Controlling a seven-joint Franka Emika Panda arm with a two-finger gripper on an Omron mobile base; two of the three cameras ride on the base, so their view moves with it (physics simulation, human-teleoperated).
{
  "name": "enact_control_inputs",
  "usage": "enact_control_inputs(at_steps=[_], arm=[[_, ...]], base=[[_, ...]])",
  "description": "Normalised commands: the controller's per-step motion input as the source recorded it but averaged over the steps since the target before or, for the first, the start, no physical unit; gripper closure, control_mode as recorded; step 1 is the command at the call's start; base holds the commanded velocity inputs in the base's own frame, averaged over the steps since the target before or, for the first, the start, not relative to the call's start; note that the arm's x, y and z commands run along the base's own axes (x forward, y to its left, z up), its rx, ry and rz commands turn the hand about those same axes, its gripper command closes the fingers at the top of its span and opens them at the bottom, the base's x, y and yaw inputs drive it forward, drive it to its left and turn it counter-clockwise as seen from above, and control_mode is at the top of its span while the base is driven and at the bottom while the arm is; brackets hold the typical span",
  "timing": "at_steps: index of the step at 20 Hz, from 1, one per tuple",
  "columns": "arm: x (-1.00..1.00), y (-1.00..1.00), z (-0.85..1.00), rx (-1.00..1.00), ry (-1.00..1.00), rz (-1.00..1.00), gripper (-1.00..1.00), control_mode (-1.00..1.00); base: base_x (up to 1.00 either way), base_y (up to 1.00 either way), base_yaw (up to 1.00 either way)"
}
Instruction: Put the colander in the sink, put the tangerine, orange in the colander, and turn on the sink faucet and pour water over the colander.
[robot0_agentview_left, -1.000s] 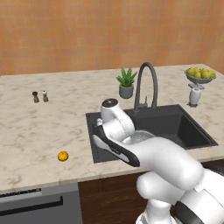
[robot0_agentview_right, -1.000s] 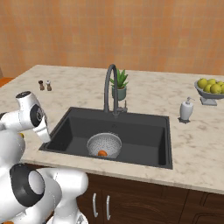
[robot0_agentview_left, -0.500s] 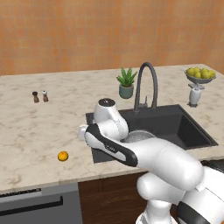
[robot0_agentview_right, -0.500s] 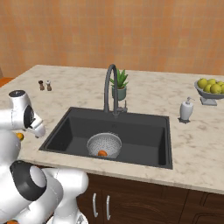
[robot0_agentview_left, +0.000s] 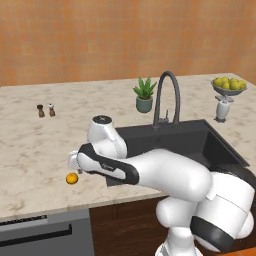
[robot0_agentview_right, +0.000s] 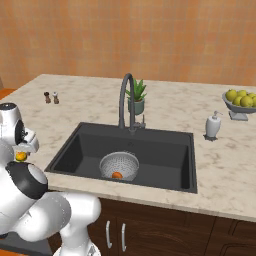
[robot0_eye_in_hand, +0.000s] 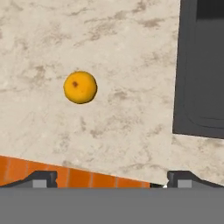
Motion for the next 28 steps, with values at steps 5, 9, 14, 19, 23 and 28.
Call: enact_control_inputs(at_steps=[5, 9, 14, 19, 23, 28], arm=[[0.07, 0.10, -0.16, -0.11, -0.01, 0.08, -1.00, -1.00], [0.17, 0.07, -0.22, -0.05, -0.04, 0.00, -1.00, -1.00], [0.20, 0.19, -0.20, 0.00, -0.06, 0.00, -1.00, -1.00], [0.21, 0.25, -0.24, 0.00, 0.00, 0.00, -1.00, -1.00], [0.30, 0.25, -0.19, 0.00, 0.00, 0.00, -1.00, -1.00], [0.28, 0.26, -0.19, 0.00, 0.00, 0.00, -1.00, -1.00]], base=[[0.00, 0.00, 0.00], [0.00, 0.00, 0.00], [0.00, 0.00, 0.00], [0.00, 0.00, 0.00], [0.00, 0.00, 0.00], [0.00, 0.00, 0.00]])
